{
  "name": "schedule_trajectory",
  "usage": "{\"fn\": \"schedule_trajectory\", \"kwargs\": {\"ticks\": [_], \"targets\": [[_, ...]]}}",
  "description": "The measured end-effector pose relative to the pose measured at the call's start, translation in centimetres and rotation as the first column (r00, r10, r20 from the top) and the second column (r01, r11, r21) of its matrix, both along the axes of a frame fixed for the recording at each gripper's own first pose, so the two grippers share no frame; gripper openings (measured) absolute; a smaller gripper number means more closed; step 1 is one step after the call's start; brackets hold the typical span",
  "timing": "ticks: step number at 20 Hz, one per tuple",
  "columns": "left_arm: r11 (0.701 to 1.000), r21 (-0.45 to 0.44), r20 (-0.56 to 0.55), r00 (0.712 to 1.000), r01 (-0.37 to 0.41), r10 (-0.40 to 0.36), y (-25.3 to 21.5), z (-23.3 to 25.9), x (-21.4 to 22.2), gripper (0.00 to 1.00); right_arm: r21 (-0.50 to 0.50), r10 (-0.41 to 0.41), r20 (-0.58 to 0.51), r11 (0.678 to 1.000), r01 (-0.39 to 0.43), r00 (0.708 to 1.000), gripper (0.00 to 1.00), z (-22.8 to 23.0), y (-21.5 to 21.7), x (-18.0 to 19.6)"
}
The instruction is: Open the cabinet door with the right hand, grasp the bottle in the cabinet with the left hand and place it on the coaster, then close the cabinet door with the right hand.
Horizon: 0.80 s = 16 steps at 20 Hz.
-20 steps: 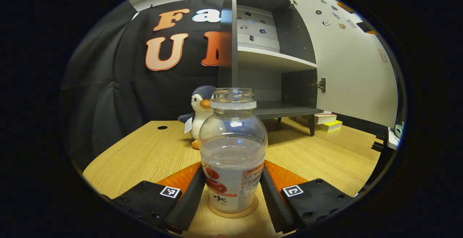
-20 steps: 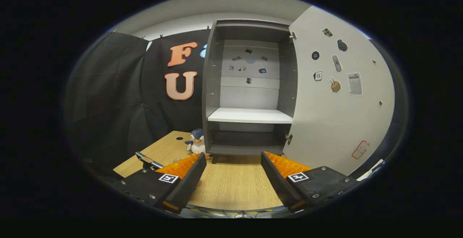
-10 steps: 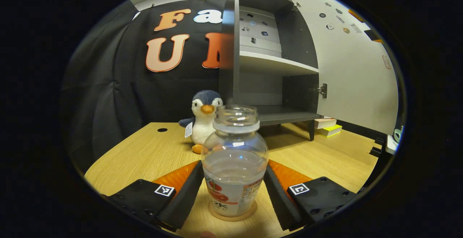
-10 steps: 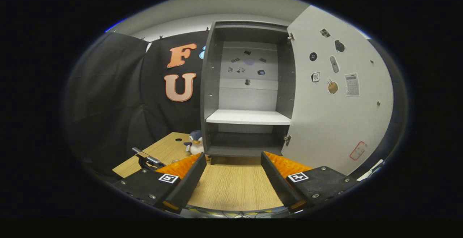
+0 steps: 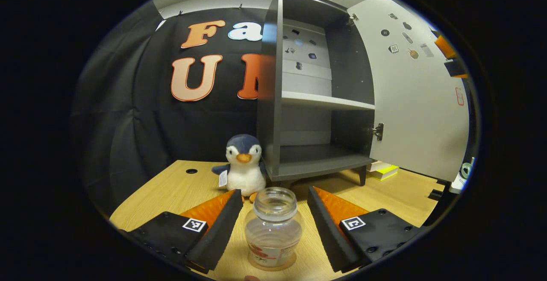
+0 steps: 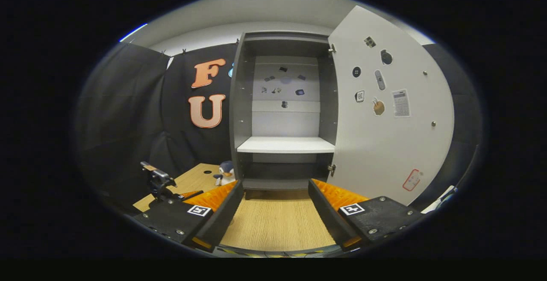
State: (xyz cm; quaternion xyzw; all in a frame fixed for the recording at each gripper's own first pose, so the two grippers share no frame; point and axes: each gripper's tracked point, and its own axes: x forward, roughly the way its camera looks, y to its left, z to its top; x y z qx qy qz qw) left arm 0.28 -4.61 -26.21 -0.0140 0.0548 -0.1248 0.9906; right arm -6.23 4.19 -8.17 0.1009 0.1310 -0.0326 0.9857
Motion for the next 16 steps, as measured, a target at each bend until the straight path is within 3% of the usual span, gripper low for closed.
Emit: {"fn": "schedule_trajectory", "kwargs": {"ticks": [7,16], "targets": [[1.0,-0.016,0.044,0.999,-0.002,0.002,-0.8,6.5,-0.6,0.99,0.005,-0.023,0.042,1.0,0.023,0.999,0.94,1.8,-2.7,-1.4],[1.0,-0.012,0.087,0.996,0.006,-0.005,-3.5,14.6,-1.7,0.99,0.038,-0.072,0.077,0.997,0.069,0.994,0.94,3.8,-9.0,-6.2]]}}
